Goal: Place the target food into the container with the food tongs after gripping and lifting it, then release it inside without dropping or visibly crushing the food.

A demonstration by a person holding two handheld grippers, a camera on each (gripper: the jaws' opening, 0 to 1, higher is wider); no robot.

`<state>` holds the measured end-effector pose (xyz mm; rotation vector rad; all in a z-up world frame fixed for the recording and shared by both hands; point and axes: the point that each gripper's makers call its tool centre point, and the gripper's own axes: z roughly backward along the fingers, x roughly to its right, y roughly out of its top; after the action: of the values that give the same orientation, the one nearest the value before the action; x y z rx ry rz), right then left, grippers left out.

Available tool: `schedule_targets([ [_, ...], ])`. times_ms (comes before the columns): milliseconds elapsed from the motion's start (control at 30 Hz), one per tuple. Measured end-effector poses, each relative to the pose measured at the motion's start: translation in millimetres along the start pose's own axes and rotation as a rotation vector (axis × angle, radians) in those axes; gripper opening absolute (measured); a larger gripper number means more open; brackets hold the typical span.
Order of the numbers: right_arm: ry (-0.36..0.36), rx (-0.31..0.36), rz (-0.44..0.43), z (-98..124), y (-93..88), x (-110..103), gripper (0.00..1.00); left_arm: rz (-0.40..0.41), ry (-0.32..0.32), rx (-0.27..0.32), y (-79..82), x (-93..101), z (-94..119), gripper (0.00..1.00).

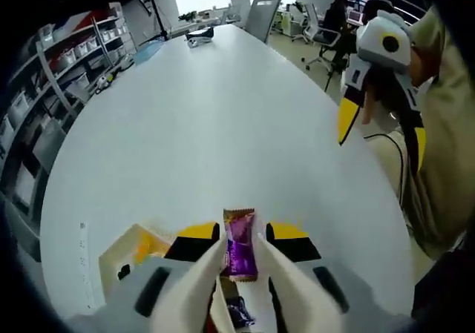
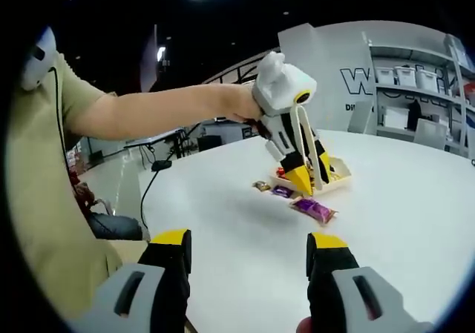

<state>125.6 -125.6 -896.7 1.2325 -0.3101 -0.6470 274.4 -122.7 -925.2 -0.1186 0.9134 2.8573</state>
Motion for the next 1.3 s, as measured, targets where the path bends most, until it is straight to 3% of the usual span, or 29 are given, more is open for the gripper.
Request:
schedule_targets([
  [1300,0.001,0.001,0.001,-0.5,0.7,2.1,0.61,-0.008,0.064,-0.045,-18.7,-7.7,-25.4,0.24],
])
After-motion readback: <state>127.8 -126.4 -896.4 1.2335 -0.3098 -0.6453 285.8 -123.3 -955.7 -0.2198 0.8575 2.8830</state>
